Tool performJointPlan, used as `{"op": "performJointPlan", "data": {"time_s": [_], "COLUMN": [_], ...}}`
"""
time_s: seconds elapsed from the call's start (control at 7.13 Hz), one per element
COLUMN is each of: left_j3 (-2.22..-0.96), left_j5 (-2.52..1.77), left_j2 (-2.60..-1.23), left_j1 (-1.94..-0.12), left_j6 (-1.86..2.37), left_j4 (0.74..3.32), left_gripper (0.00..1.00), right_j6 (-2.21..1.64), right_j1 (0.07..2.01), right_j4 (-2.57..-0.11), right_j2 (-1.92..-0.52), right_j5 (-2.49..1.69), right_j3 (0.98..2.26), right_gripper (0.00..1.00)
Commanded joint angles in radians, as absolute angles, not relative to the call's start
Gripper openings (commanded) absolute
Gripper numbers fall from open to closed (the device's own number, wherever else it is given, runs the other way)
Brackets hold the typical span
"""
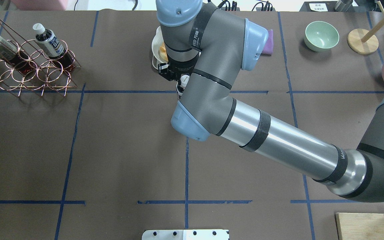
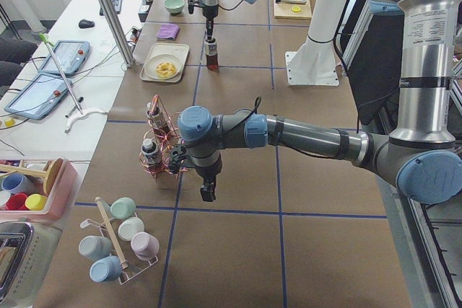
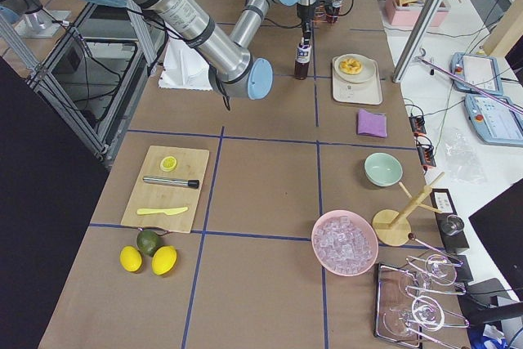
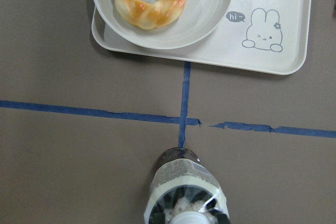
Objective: Place tea on tray
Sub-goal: 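Move the held bottle onto the white tray beside the plate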
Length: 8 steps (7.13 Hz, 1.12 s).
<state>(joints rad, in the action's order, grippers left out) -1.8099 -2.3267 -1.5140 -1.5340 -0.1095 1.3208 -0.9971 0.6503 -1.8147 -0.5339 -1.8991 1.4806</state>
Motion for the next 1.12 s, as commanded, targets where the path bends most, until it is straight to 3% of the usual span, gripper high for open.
{"op": "performJointPlan", "data": {"time_s": [0.0, 0.28, 0.7, 0.98], "left_j3": [-1.810, -1.810, -1.818, -1.824], "left_j5": [-2.327, -2.327, -2.327, -2.327], "left_j2": [-1.514, -1.514, -1.516, -1.514], "left_j1": [-1.534, -1.534, -1.534, -1.534], "left_j6": [-0.109, -0.109, -0.107, -0.106], "left_j4": [1.321, 1.321, 1.321, 1.321], "left_gripper": [1.00, 1.00, 1.00, 1.00], "right_j6": [-0.994, -0.909, -0.836, -0.804], "right_j1": [0.688, 0.808, 0.939, 0.962], "right_j4": [-1.813, -1.809, -1.617, -1.608], "right_j2": [-0.525, -0.517, -0.399, -0.391], "right_j5": [-1.902, -1.942, -2.054, -2.069], "right_j3": [1.480, 1.433, 1.058, 0.997], "right_gripper": [0.00, 0.00, 0.00, 0.00]}}
